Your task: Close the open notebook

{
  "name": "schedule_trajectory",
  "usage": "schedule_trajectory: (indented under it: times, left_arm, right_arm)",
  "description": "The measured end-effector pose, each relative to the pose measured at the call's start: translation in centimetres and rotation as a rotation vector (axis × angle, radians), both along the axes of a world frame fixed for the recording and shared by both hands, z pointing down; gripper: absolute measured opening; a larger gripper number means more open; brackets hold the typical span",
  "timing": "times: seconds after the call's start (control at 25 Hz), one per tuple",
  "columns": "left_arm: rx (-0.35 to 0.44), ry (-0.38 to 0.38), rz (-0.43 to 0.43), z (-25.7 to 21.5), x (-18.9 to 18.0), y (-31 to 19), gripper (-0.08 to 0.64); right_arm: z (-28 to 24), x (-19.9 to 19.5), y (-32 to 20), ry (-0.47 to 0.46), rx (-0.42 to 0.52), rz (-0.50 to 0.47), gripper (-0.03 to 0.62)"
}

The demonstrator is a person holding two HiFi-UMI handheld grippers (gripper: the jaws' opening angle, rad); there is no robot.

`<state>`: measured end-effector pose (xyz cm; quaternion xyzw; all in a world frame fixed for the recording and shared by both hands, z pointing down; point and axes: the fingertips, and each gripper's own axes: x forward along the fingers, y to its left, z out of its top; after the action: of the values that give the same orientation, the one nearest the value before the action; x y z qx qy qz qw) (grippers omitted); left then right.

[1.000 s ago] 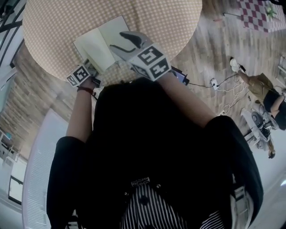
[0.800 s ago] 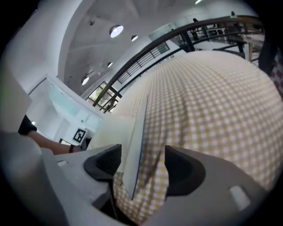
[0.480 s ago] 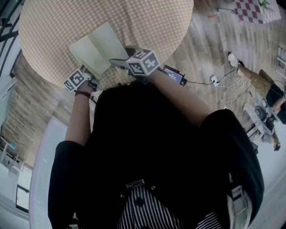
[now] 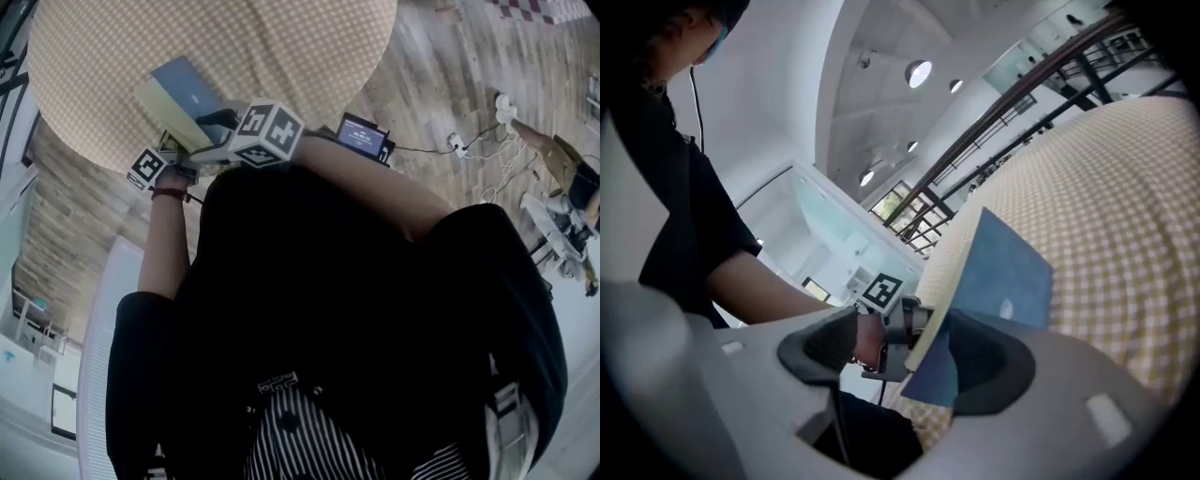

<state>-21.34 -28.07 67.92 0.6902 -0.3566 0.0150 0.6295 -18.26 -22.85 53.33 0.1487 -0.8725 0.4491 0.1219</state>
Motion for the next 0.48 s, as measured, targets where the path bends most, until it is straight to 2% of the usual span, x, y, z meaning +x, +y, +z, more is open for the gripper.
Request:
schedule_trajectory:
  times: [0.08, 0.24, 0.36, 0.48]
  left_arm:
    - [0.002, 0.041, -0.026, -0.5, -1.2, 0.7, 0.000]
    - [-0.005, 0.183, -0.072, -1.6, -2.6, 2.4, 0.000]
    - [0.032, 0.253, -0.055, -2.2, -2.5, 2.9, 0.000]
    - [0.032, 0.280, -0.056, -2.8, -2.3, 4.1, 0.000]
  right_arm:
    - [0.1, -1.7, 0.5, -0.024, -0.009, -0.035, 0.295]
    - [1.9, -4.3, 2.1, -0.030, -0.038, -0.121, 0.295]
    - [4.2, -5.7, 3.7, 0.018, -0.036, -0.226, 0.296]
    - [5.7, -6.6, 4.7, 0.063, -0.053, -0.253, 0.296]
